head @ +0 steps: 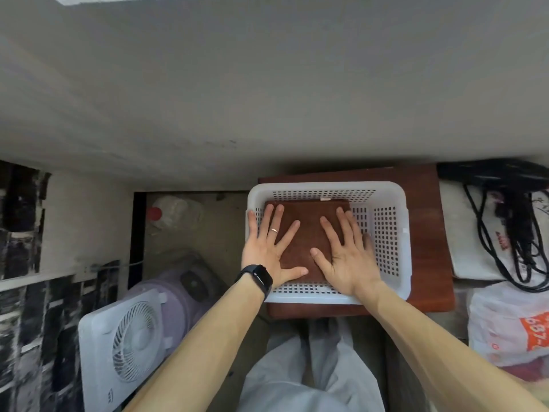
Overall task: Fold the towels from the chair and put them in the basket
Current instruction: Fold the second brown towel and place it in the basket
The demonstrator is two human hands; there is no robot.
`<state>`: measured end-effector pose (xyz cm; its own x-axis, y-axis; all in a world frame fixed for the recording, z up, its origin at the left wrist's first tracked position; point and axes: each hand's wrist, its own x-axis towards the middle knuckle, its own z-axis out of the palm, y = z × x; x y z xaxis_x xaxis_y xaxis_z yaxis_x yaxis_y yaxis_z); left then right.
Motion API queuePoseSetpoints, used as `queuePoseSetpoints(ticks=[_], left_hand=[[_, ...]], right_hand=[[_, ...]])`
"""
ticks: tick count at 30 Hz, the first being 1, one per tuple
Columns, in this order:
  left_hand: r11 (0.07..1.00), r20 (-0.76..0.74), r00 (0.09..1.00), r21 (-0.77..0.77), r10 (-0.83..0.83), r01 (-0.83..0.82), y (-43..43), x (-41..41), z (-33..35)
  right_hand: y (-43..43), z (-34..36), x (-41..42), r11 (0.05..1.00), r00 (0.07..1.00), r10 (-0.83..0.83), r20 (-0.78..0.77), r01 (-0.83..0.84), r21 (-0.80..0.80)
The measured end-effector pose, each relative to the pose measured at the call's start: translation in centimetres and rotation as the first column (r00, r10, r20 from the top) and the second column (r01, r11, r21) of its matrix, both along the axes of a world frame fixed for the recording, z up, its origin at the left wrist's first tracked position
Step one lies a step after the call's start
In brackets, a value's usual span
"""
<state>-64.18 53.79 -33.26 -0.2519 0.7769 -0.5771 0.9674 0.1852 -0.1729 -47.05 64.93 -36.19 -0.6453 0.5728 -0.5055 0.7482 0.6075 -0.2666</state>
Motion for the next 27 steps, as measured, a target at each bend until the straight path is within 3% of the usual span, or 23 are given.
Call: queuePoseSetpoints(ticks=[6,10,15,21,24,27], left_hand=[[1.000,-0.007,1.000,-0.011,0.015,-0.015,-0.1,0.0,0.8],[0.994,0.143,0.986,0.059,0.087,-0.097,-0.9,0.0,3.1],[0.938,0.262,0.931,0.166,0.255,-0.303,-3.3,1.8,8.1],[0.673,0.428,0.697,0.236,0.576,-0.701,-9.6,5.9,12.8],[0.470,0.479,0.526,0.243,0.703,-0.849,-14.2,8.3,13.6],[0.194,0.518,0.291,0.233,0.804,-0.953,-19.2,12.2,13.9]], right_hand=[[0.1,1.7,-0.2,0.999,0.998,0.023,0.052,-0.021,-0.037],[0.1,5.4,-0.8,0.995,0.988,0.102,0.117,-0.100,-0.021],[-1.2,11.7,1.0,0.995,0.995,0.098,-0.038,-0.096,0.041],[-4.9,16.9,3.9,0.989,0.962,0.121,-0.244,-0.138,-0.053],[-6.7,17.9,4.1,0.954,0.909,0.258,-0.327,-0.294,-0.066],[-9.4,18.7,3.9,0.875,0.813,0.427,-0.396,-0.482,-0.044]])
